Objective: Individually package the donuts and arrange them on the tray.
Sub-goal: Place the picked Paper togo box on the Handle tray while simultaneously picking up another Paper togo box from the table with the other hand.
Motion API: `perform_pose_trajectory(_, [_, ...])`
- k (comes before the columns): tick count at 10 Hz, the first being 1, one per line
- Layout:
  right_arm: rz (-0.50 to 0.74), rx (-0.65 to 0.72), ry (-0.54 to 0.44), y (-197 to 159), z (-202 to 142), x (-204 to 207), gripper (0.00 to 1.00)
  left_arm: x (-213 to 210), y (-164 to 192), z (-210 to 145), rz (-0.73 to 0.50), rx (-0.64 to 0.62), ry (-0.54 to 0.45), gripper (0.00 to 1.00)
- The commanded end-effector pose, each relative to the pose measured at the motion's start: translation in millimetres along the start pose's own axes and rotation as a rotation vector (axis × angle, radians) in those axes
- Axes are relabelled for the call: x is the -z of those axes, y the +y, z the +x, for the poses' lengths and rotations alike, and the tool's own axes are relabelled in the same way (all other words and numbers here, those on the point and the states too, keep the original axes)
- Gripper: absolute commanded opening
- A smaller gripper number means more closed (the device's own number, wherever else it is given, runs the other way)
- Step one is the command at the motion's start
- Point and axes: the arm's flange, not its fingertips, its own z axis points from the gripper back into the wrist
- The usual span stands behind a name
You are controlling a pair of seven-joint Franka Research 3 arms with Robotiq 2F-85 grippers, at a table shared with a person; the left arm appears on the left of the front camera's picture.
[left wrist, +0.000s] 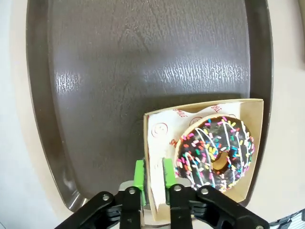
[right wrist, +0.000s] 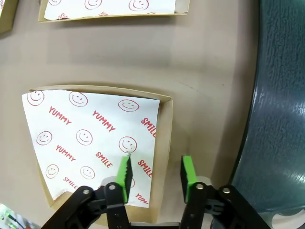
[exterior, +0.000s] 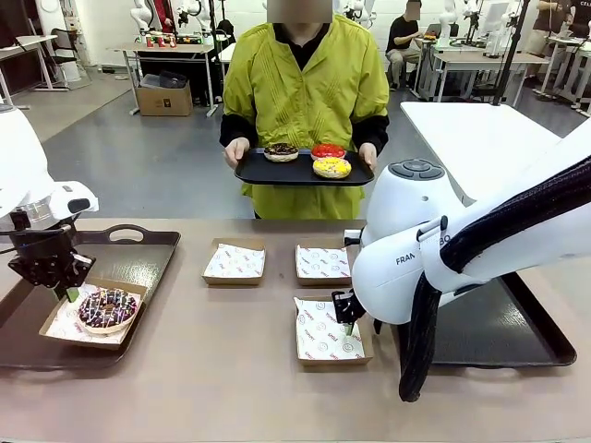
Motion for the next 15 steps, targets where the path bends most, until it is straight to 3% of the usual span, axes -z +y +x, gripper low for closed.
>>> perform_pose_trajectory(1, [0.016, 0.029, -0.020, 1.9, -3.9, 4.5, 0.18, 5.4, 1.4, -14.1, 0.022, -0.021, -0.004, 1.00])
perform_pose_trajectory(2, [0.016, 0.031, -0.020, 2.1, -4.1, 4.3, 0.07, 4.7, 2.6, -14.0, 0.018, -0.024, 0.006, 1.00])
perform_pose_trajectory(3, [0.014, 0.035, -0.020, 1.9, -4.2, 3.9, 0.00, 4.3, 2.6, -13.8, 0.010, -0.027, 0.016, 0.80])
perform_pose_trajectory(5, [0.005, 0.047, -0.017, 2.0, -4.4, 2.7, 0.00, 2.3, 3.1, -13.8, -0.011, -0.028, 0.029, 1.00])
perform_pose_trajectory(7, [0.001, 0.059, -0.015, 2.2, -4.3, 1.7, 0.00, 0.0, 5.7, -13.0, -0.038, -0.033, 0.043, 1.00])
perform_pose_trajectory(8, [-0.002, 0.056, -0.004, 3.2, -4.8, 0.2, 0.00, -0.3, 6.8, -11.8, -0.058, -0.037, 0.057, 0.89])
perform_pose_trajectory(9, [-0.031, 0.015, 0.034, 6.2, -8.5, -7.2, 0.00, -1.1, 9.5, -10.4, -0.091, -0.045, 0.081, 0.98])
perform_pose_trajectory(11, [-0.030, -0.011, 0.050, 11.9, -16.9, -49.2, 0.00, -21.7, 23.8, -10.9, -0.266, -0.020, 0.107, 0.98])
perform_pose_trajectory(13, [-0.026, 0.001, 0.020, 14.0, -17.7, -114.5, 0.00, -68.3, 55.6, -22.0, -0.538, -0.006, 0.031, 0.98])
perform_pose_trajectory(15, [-0.023, 0.014, 0.024, 16.0, 0.0, -176.0, 0.00, -103.5, 102.7, -33.9, -0.761, -0.087, -0.026, 0.98])
